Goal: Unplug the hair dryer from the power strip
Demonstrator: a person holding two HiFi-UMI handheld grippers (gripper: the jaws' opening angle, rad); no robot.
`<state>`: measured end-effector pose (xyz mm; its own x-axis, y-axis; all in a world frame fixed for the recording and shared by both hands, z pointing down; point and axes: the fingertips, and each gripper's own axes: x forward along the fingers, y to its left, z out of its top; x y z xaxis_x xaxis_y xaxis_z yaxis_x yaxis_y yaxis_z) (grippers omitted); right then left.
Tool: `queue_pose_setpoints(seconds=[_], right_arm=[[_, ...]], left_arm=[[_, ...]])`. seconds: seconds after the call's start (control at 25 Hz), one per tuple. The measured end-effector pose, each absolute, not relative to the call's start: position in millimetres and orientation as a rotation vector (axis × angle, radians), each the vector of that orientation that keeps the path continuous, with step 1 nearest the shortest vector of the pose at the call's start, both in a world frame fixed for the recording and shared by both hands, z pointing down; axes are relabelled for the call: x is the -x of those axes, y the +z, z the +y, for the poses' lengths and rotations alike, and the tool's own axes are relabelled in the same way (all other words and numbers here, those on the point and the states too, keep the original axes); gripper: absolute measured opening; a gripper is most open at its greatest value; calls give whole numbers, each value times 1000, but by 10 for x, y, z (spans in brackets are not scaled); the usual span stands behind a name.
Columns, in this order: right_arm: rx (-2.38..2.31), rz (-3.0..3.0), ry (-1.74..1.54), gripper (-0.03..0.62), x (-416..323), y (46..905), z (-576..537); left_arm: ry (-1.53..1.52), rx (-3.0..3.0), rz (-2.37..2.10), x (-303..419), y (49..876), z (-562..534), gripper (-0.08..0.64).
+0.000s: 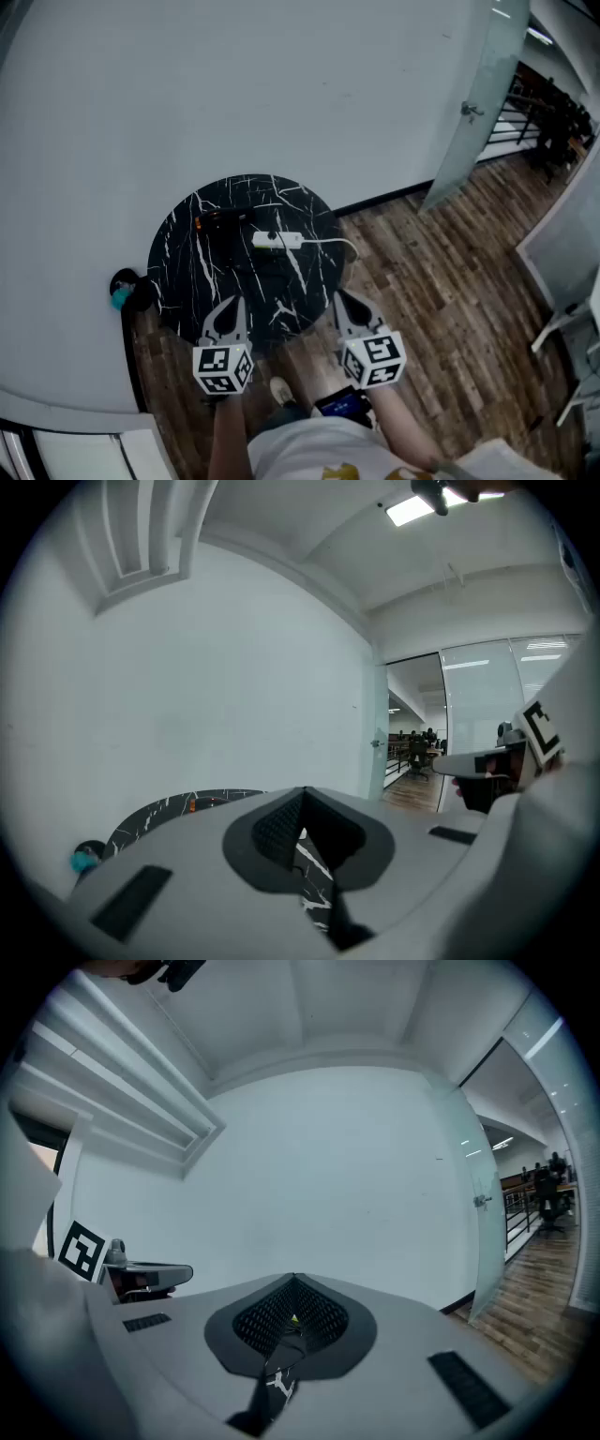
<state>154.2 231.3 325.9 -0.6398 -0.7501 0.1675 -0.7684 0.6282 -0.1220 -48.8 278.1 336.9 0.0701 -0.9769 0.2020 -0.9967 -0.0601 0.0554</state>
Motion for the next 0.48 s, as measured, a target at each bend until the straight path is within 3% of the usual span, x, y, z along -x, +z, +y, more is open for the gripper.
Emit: queue_pose_setpoints(seconds=[0.48], right_arm=[[-1268,-2706,303,-2,-1654,3408,2404]], left_arm=[[154,-2122,-1999,437,3536,2892,-2]])
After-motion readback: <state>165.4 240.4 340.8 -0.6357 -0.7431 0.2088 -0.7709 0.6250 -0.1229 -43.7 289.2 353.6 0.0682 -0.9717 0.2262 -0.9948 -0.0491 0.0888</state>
